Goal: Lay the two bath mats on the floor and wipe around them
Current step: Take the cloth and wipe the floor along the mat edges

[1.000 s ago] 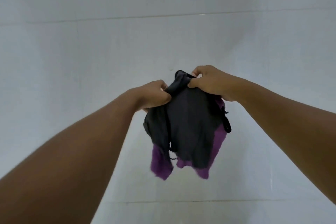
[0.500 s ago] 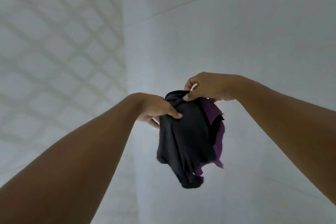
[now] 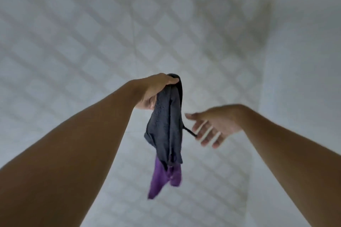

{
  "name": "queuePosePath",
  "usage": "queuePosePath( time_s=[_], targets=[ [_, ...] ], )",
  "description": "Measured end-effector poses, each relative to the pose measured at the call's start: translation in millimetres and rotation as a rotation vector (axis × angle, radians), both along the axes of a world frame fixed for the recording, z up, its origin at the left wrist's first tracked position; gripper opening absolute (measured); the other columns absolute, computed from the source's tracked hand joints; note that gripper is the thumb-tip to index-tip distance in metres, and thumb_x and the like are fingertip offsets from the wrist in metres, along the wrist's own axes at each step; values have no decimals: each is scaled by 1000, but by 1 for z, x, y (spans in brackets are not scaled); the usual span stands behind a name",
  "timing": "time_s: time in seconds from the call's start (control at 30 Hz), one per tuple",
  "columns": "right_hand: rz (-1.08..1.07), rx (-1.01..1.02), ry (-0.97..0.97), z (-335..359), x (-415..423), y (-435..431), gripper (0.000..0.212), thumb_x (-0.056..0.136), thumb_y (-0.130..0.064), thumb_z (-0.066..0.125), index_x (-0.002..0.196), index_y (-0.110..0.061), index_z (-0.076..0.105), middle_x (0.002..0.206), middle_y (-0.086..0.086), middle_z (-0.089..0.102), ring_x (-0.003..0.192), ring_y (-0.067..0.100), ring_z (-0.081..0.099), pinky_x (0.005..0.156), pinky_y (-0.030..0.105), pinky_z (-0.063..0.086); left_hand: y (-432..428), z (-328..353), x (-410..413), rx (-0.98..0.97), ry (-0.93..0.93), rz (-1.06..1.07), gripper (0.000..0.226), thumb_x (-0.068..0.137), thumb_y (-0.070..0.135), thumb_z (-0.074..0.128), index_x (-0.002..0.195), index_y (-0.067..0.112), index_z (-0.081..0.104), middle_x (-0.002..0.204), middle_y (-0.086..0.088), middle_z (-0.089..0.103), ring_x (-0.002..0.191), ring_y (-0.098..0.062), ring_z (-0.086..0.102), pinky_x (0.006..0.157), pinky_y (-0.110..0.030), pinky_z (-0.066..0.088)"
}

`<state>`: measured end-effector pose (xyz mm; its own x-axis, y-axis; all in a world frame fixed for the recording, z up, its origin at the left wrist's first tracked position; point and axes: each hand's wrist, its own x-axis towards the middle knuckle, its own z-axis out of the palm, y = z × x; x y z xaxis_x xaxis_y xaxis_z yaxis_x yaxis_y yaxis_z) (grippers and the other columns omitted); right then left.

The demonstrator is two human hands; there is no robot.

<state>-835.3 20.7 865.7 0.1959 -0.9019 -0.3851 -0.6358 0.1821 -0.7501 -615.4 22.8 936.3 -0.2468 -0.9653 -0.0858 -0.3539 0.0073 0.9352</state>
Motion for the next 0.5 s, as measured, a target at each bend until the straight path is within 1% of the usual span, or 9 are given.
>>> queuePosePath(
  time_s=[0.03,0.1,0.17,0.2,0.23,0.3,0.37,0.43,0.5],
  targets=[
    [70,99,-3,-17,11,-11,86,74,-74,65,125,-6,62,119,16,72,110,37,70,98,56,53,-2,0,9,-12,56,62,41,98,44,61,117,8,63,97,-11,79,88,-26,76,90,-39,60],
    [208,227,-16,-50,35,-28,75,86,-67,59,126,-4,64,119,14,73,113,36,69,101,56,50,-1,2,24,-28,142,174,44,98,48,59,113,7,63,94,-10,76,86,-26,72,86,-36,60],
    [321,244,-88,-72,59,-36,53,90,-50,55,117,-6,69,113,14,74,105,35,71,101,56,50,4,3,33,-34,173,260,44,98,52,56,103,9,63,84,-8,72,77,-24,67,72,-32,57],
    [347,234,-158,-79,68,-38,45,92,-42,53,112,-6,70,109,16,74,102,35,71,101,57,51,8,3,37,-41,179,304,43,98,53,55,98,10,62,77,-7,70,73,-24,66,70,-32,55],
    [362,228,-234,-82,76,-39,41,94,-38,52,109,-4,69,107,18,73,102,36,71,100,57,51,11,1,41,-51,186,353,44,99,53,53,95,10,62,75,-8,70,73,-24,66,73,-34,56],
    [419,252,-371,-81,87,-44,37,95,-34,49,104,-2,66,101,20,71,106,38,69,98,56,52,20,-4,53,-80,211,462,49,98,55,53,101,7,63,83,-12,71,82,-28,68,85,-40,58],
    [427,279,-497,-75,95,-51,39,94,-38,54,105,-3,66,99,21,68,108,39,69,92,54,55,31,-14,69,-106,249,601,56,95,57,56,114,4,61,101,-18,72,96,-33,71,96,-45,57],
    [370,267,-583,-67,104,-57,44,94,-38,63,118,0,65,109,20,69,106,39,69,88,55,57,48,-23,85,-117,263,724,57,94,57,57,121,7,57,115,-21,71,105,-37,70,98,-51,55],
    [337,160,-569,-62,116,-57,37,95,-30,66,122,-6,65,118,15,69,105,33,69,90,54,58,69,-32,100,-108,246,820,53,96,55,54,121,9,55,115,-21,70,104,-38,70,97,-54,55]
  ],
)
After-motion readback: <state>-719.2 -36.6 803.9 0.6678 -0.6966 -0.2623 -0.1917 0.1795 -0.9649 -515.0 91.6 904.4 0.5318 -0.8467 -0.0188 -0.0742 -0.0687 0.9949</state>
